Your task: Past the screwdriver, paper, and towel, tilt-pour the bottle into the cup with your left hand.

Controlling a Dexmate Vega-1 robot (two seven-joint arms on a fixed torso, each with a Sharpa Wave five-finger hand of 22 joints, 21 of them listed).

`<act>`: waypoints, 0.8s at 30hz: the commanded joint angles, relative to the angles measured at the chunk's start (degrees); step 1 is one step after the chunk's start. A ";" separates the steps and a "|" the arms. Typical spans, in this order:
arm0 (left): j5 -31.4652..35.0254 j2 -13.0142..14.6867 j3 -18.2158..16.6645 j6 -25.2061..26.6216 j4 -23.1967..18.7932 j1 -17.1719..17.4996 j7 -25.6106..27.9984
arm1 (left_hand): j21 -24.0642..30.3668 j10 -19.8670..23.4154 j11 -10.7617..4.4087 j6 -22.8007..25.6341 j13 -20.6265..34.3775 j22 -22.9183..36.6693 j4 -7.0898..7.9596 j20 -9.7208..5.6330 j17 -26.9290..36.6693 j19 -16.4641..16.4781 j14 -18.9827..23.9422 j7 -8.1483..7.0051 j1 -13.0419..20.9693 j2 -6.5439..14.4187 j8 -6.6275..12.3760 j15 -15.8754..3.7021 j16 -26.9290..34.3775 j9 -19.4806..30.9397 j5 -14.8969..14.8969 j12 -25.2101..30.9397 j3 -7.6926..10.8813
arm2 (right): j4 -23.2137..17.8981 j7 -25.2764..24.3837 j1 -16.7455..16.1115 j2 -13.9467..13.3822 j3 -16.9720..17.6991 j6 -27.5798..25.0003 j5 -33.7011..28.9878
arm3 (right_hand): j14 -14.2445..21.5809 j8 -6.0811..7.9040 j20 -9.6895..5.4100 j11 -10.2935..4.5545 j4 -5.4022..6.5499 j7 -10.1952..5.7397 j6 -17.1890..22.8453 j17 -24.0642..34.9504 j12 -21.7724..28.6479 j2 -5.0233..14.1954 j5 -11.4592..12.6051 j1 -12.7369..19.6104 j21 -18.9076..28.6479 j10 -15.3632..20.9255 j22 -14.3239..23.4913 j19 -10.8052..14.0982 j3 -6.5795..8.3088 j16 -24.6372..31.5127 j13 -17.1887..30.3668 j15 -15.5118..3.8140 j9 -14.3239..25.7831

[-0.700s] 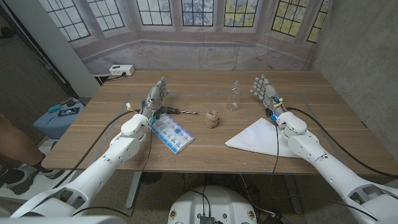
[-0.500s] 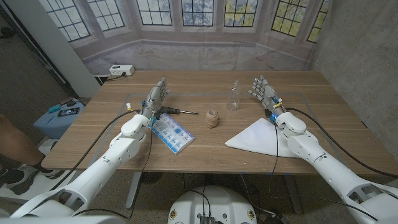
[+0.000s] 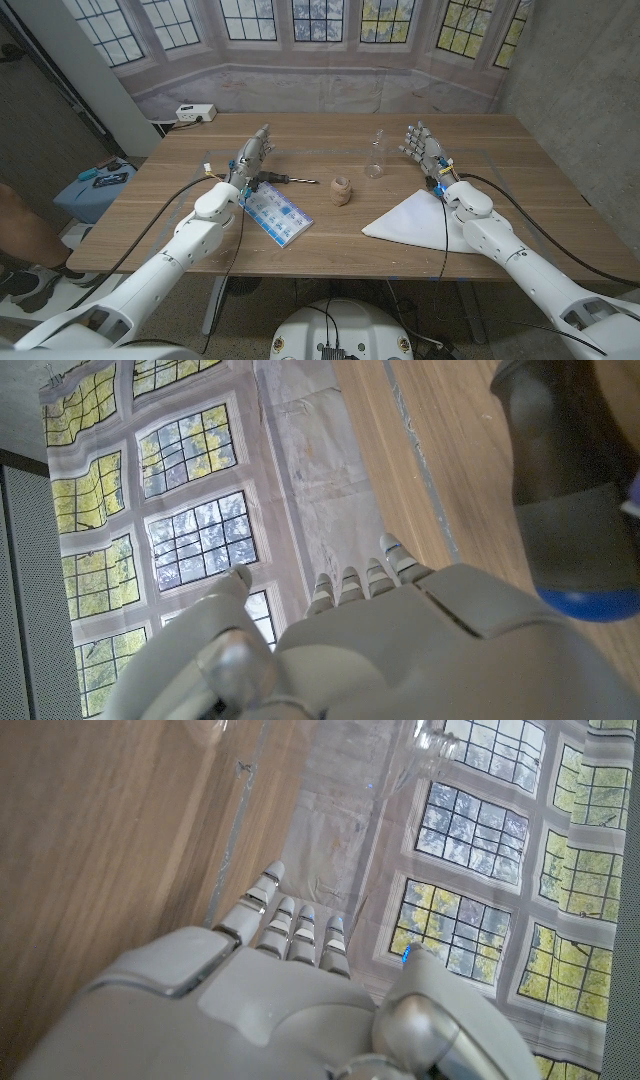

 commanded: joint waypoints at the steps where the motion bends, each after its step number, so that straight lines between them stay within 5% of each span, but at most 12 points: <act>1: 1.25 1.01 0.92 1.45 -1.23 -1.18 -0.69 | -0.63 -0.45 0.14 -0.17 0.21 0.19 -1.53 0.34 0.10 0.41 -0.24 0.45 1.36 -0.37 0.28 0.50 -0.18 0.27 0.03 0.08 0.34 | -0.53 0.19 -0.38 -0.28 0.24 0.43 0.04 | 0.49 0.26 0.46 0.03 0.10 0.13 0.15 -0.17 0.48 -0.06 0.42 -0.04 0.44 0.31 0.14 0.30 0.37 0.31 0.08 -0.25 0.10; 15: 4.55 0.65 3.63 1.53 2.54 -6.79 -4.15 | -2.29 -1.00 0.13 -1.25 0.27 0.20 -6.95 0.73 0.14 1.42 -0.28 0.95 5.58 -2.46 0.32 0.53 -0.28 0.34 0.19 -0.10 1.29 | 0.29 -0.40 0.10 0.08 0.53 1.53 -0.44 | 0.72 0.45 0.63 -0.09 -0.05 0.33 0.40 -0.73 0.64 0.01 0.58 -0.02 0.60 0.58 0.16 0.60 0.53 0.40 0.06 -0.73 0.04; 17: 5.09 0.31 4.34 1.13 3.87 -8.27 -5.58 | -2.88 -0.88 -0.24 -1.40 0.30 0.23 -8.62 0.41 0.15 1.83 -0.17 0.55 6.92 -3.07 0.39 0.10 -0.24 0.36 0.17 -0.01 1.48 | 0.59 -0.41 0.28 0.22 0.54 1.87 -0.58 | 0.72 0.46 0.64 -0.02 -0.06 0.32 0.42 -0.77 0.65 0.02 0.59 -0.02 0.62 0.58 0.16 0.65 0.54 0.40 0.06 -0.76 0.04; 24: 6.24 -0.08 5.32 0.83 5.54 -10.26 -6.93 | -3.48 -0.99 -0.18 -1.76 0.32 0.25 -10.25 0.57 0.17 2.31 -0.13 0.62 8.40 -3.62 0.40 0.34 -0.24 0.38 0.18 -0.02 1.69 | 2.16 -0.29 1.20 1.25 0.29 2.88 -0.86 | 0.70 0.52 0.66 0.06 -0.14 0.50 0.53 -1.03 0.65 0.06 0.65 0.00 0.69 0.54 0.17 0.80 0.63 0.39 0.05 -0.64 0.01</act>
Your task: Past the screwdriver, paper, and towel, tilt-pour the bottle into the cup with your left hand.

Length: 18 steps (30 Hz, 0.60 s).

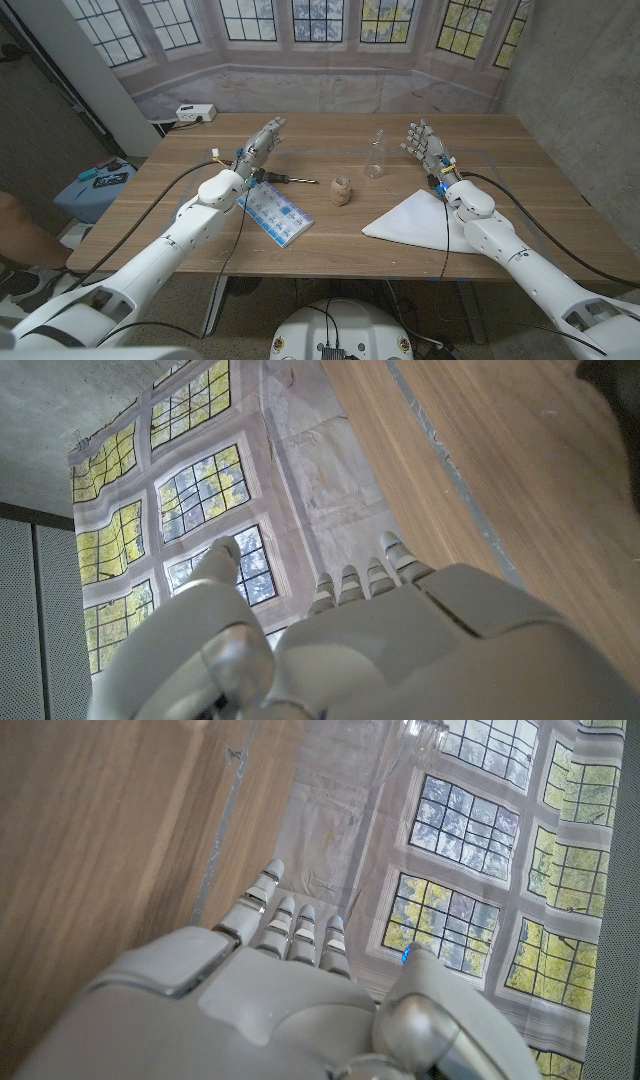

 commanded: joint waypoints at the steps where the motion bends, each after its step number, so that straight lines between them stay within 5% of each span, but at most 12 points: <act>1: 2.48 -0.64 2.29 -0.62 3.42 -4.58 -3.27 | -0.31 -0.34 -0.02 -0.79 0.33 0.09 -1.14 0.34 0.16 0.63 0.12 0.03 1.32 -0.14 0.41 0.19 0.04 0.11 0.20 -0.04 0.18 | 2.09 -0.11 1.25 1.35 -0.19 1.51 -0.59 | 0.22 0.33 0.26 0.11 0.01 0.22 0.27 0.00 0.21 0.07 0.44 0.01 0.34 0.55 0.18 0.38 0.49 0.19 0.05 -0.03 0.17; 18: 6.34 -0.16 3.55 -3.70 -0.69 -2.32 -1.74 | -1.27 2.18 -0.14 1.22 0.41 0.18 -3.48 0.28 0.20 3.66 2.54 0.23 5.22 -1.16 1.17 -0.09 0.63 0.12 0.13 0.90 0.63 | 4.40 1.11 3.05 2.64 -1.02 2.71 -1.13 | 0.57 0.52 0.24 -0.07 -0.15 0.59 0.75 -0.52 0.36 0.27 0.53 0.11 0.46 0.87 0.20 0.73 0.76 0.33 0.05 0.04 0.14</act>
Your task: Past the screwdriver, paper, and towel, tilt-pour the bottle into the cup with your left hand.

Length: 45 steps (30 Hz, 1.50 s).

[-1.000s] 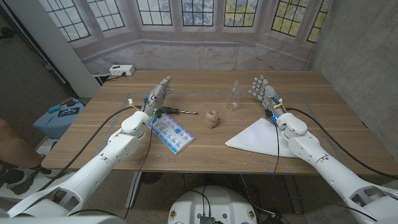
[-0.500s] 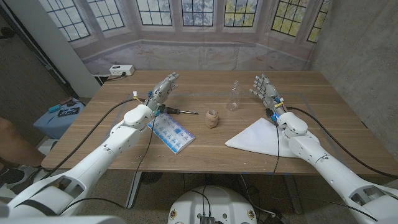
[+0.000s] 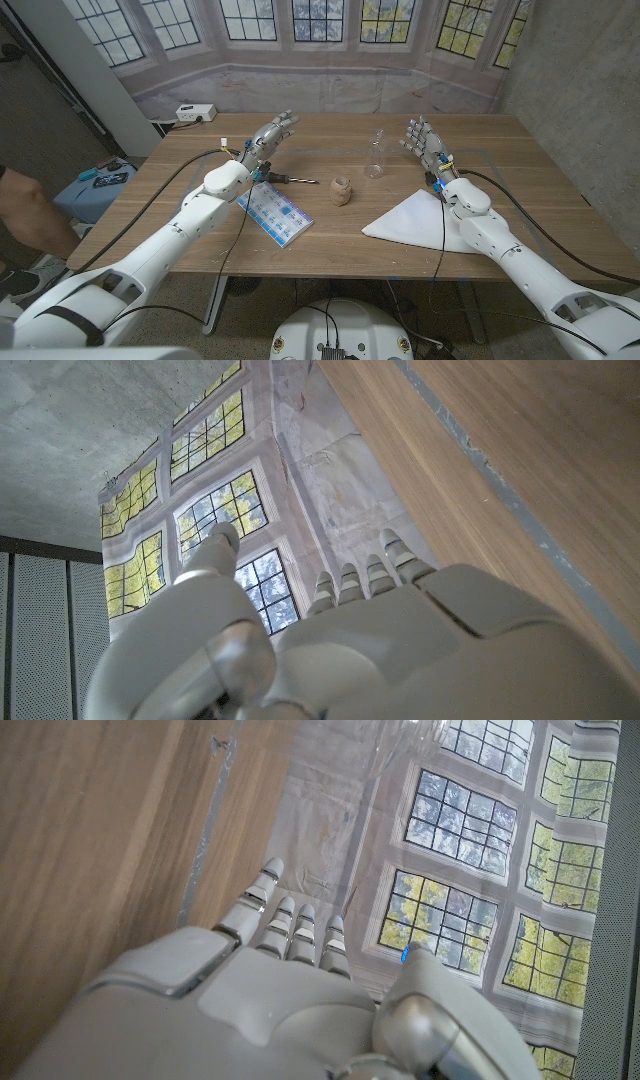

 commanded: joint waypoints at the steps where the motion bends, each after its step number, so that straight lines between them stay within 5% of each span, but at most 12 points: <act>1: 2.98 0.73 1.19 -1.23 -3.33 1.50 1.03 | -0.28 0.48 -0.31 0.42 0.14 0.19 -0.45 0.28 0.20 0.95 0.94 -0.02 1.23 -0.31 0.50 0.00 0.41 0.13 0.09 0.40 0.10 | 0.89 0.65 0.68 0.49 -0.38 0.86 -0.38 | 0.59 0.32 -0.17 -0.01 -0.09 0.24 0.40 -0.03 0.38 0.28 0.54 0.12 0.26 0.72 0.20 0.36 0.38 0.33 0.05 0.04 0.13; 18: 8.20 -0.44 3.15 -3.14 -2.75 -0.30 2.33 | -1.36 4.00 -1.87 4.96 0.29 0.30 -0.82 0.01 0.30 4.76 4.80 0.18 6.68 -3.06 1.39 -1.74 0.72 0.20 -0.30 1.19 0.07 | -1.31 -0.55 -0.56 -0.43 0.80 0.86 0.16 | 1.16 0.47 -0.32 0.13 -0.24 0.72 0.90 -0.48 0.46 0.41 0.56 0.18 0.38 0.95 0.22 0.79 0.63 0.53 0.05 0.20 0.11; 45: 11.98 -3.95 7.75 -8.33 8.86 -10.52 -6.30 | -2.13 5.76 -2.29 8.58 0.76 0.54 -0.69 0.73 0.57 7.19 7.08 1.62 10.90 -4.84 1.80 -2.13 0.83 0.46 -0.20 1.51 0.00 | -1.17 -1.92 -0.92 -0.07 1.84 1.96 0.47 | 1.58 0.50 -0.07 0.67 -0.41 1.21 1.29 -1.02 0.44 0.52 0.52 0.18 0.46 0.91 0.24 1.27 0.96 0.67 0.09 0.66 0.09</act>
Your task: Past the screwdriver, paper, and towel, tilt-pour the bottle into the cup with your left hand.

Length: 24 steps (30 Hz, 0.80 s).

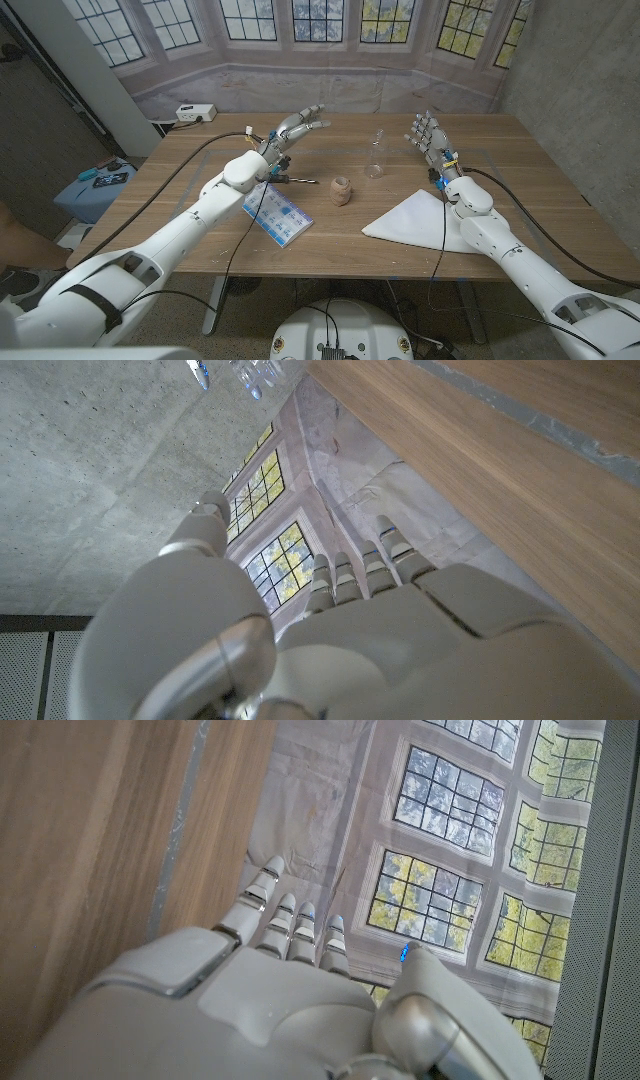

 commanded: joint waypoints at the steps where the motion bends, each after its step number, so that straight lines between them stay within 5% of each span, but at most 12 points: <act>1: 1.34 -0.92 1.74 -2.11 4.32 -3.74 -4.16 | -0.02 0.47 -0.08 0.59 0.25 0.27 -0.25 0.03 0.18 0.89 1.03 0.14 1.12 -0.27 0.23 -0.01 0.46 0.19 0.06 0.53 0.01 | -0.05 -0.30 0.04 -0.12 0.28 -0.02 0.10 | 0.32 0.27 0.15 0.40 0.14 0.17 0.27 0.03 0.23 0.52 0.51 0.18 0.24 -0.01 0.25 0.48 0.42 0.22 0.09 0.10 0.08; 11: 1.89 -1.16 3.03 -3.41 7.12 -6.11 -7.85 | -0.07 0.36 0.42 0.10 0.45 0.36 -0.42 0.69 0.26 2.10 1.42 0.47 2.96 -1.23 -0.21 0.17 0.39 0.25 0.09 0.41 -0.02 | -0.37 -1.50 -0.76 0.24 0.54 0.79 -0.16 | 0.81 0.28 0.51 0.33 0.07 0.52 0.42 -0.16 0.33 0.57 0.48 0.18 0.39 0.25 0.26 1.01 0.57 0.39 0.11 0.36 0.08; 24: 3.88 -4.30 5.69 -8.58 15.70 -11.83 -12.73 | -0.40 1.43 3.40 -1.26 0.95 0.59 -0.07 1.19 0.43 3.38 2.86 2.53 5.53 -3.11 -0.92 1.73 0.62 0.35 0.32 0.82 -0.64 | -2.37 -2.98 -2.82 -0.45 1.40 0.92 0.04 | 1.37 0.30 0.88 1.24 -0.08 1.04 0.64 -0.41 0.39 0.63 0.43 0.25 0.57 0.44 0.27 1.78 0.82 0.55 0.15 0.95 0.07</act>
